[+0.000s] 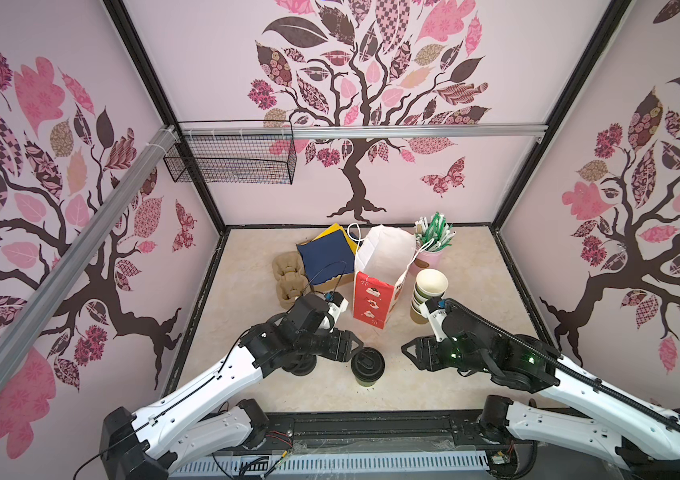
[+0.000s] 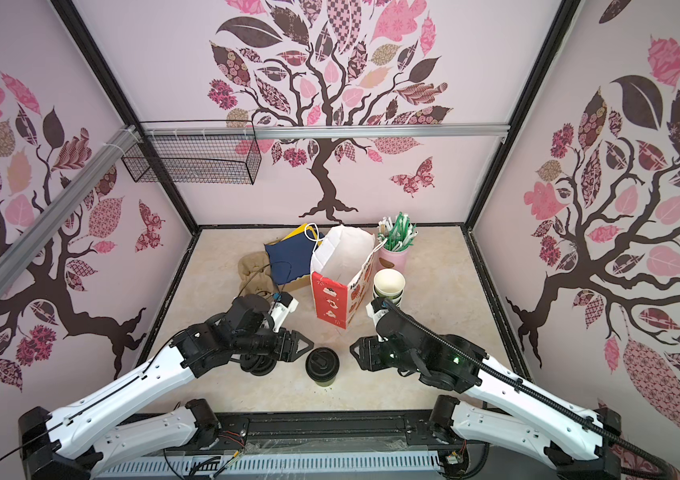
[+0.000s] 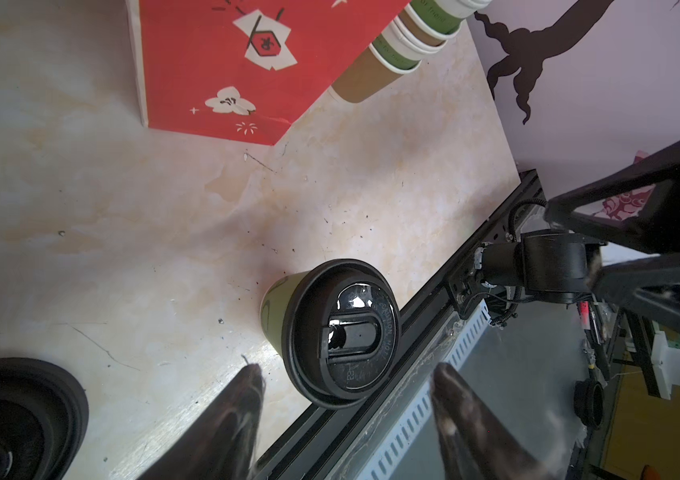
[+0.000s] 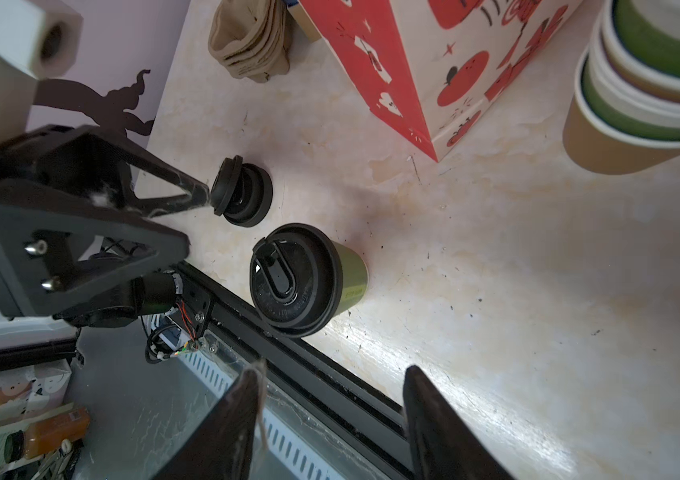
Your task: Pack the takeout coffee
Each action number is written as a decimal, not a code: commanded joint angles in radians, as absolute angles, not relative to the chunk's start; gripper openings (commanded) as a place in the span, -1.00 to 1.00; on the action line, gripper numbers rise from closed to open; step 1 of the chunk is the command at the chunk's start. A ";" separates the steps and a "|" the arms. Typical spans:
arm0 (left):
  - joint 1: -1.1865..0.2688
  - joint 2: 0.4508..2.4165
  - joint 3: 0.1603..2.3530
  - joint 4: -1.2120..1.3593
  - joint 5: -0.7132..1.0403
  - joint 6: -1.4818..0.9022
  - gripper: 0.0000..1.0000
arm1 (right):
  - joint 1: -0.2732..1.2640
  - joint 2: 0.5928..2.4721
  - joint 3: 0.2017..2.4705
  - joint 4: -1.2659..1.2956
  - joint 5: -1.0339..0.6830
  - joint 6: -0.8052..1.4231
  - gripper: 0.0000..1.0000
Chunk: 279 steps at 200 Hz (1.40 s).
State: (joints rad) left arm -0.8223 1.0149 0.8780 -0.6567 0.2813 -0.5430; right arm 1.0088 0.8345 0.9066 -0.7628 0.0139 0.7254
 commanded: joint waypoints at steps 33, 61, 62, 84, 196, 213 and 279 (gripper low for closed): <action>-0.818 1.059 0.837 -0.714 0.378 -0.487 0.31 | 1.005 0.973 0.785 -0.617 -0.146 0.670 0.13; -0.818 1.098 0.828 -0.683 0.422 -0.479 0.39 | 1.006 1.005 0.739 -0.525 -0.202 0.643 0.15; -0.818 1.099 0.830 -0.682 0.423 -0.479 0.39 | 1.005 1.005 0.738 -0.522 -0.205 0.643 0.16; -0.818 1.122 0.829 -0.666 0.453 -0.469 0.39 | 1.005 1.004 0.702 -0.471 -0.249 0.654 0.18; -0.818 1.186 0.791 -0.624 0.419 -0.462 0.21 | 1.005 1.076 0.655 -0.393 -0.241 0.679 0.19; -0.818 1.195 0.790 -0.630 0.415 -0.458 0.19 | 1.005 1.093 0.649 -0.394 -0.234 0.682 0.19; -0.818 1.244 0.792 -0.698 0.370 -0.432 0.08 | 1.005 1.154 0.649 -0.461 -0.163 0.687 0.18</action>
State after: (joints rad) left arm -0.8223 1.2175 0.8150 -0.6418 0.4122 -0.4644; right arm 1.0065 1.1023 0.6518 -0.3668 -0.2443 0.6811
